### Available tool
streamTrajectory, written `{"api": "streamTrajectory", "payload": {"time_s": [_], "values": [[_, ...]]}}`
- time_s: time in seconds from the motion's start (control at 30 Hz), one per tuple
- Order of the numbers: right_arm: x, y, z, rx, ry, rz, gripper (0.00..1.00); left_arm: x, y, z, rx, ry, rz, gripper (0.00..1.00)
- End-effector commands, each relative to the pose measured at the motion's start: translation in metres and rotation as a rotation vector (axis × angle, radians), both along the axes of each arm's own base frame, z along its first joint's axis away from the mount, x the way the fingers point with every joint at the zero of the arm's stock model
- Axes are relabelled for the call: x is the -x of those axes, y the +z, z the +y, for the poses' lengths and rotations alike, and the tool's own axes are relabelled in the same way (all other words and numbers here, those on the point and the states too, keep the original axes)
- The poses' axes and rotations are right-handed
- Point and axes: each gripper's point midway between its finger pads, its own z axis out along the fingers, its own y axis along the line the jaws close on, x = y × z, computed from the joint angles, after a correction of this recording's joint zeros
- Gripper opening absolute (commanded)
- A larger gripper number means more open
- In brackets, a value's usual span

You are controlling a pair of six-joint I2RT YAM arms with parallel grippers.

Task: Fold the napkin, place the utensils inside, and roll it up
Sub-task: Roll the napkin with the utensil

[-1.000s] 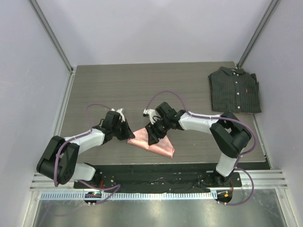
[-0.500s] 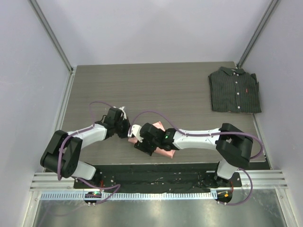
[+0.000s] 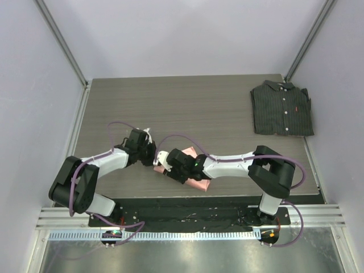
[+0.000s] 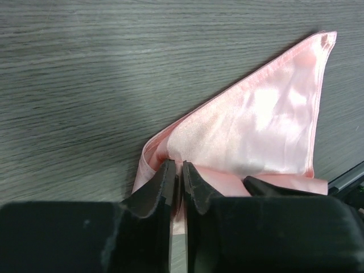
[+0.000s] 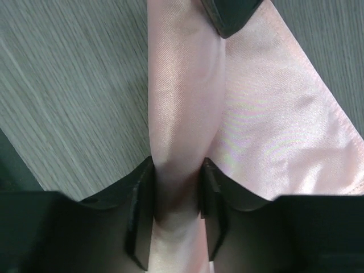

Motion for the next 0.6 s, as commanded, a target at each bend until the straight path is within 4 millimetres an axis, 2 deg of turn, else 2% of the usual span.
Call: {"api": "streamTrajectory", "payload": {"time_s": [0.0,0.03,0.13,0.17,0.2,0.27,0.3,0.37,0.4,0.43,0.5,0.57], "values": [[0.006,-0.012,-0.002,-0.026,0.001,0.132,0.31,0.0,0.006,0.008,-0.045,0.016,0.005,0.24],[0.009,-0.012,-0.001,-0.042,0.009,0.164,0.29,-0.001,0.008,0.011,-0.056,0.028,-0.006,0.39],[0.019,-0.011,-0.002,-0.107,0.027,0.278,0.25,-0.006,0.021,0.024,-0.094,0.087,-0.07,0.63],[0.021,-0.012,-0.005,-0.12,0.025,0.304,0.24,-0.008,0.02,0.033,-0.129,0.122,-0.086,0.67],[0.024,-0.008,-0.001,-0.171,0.035,0.357,0.24,-0.008,0.027,0.036,-0.13,0.138,-0.117,0.73],[0.03,-0.009,-0.003,-0.213,0.042,0.424,0.23,-0.007,0.026,0.046,-0.159,0.175,-0.133,0.76],[0.03,-0.004,0.001,-0.268,0.04,0.474,0.23,-0.005,0.028,0.047,-0.156,0.178,-0.141,0.76],[0.034,-0.007,0.001,-0.303,0.033,0.544,0.23,-0.006,0.034,0.046,-0.135,0.18,-0.175,0.77],[0.035,-0.008,0.0,-0.315,0.019,0.583,0.23,0.0,0.031,0.044,-0.116,0.162,-0.167,0.76],[0.036,-0.003,0.004,-0.359,0.041,0.622,0.22,-0.003,0.038,0.039,-0.083,0.156,-0.204,0.75],[0.037,-0.005,0.007,-0.382,0.04,0.679,0.22,0.005,0.038,0.031,-0.031,0.112,-0.208,0.74],[0.041,-0.003,0.007,-0.408,0.06,0.738,0.22,0.002,0.046,0.025,0.013,0.1,-0.249,0.73]]}}
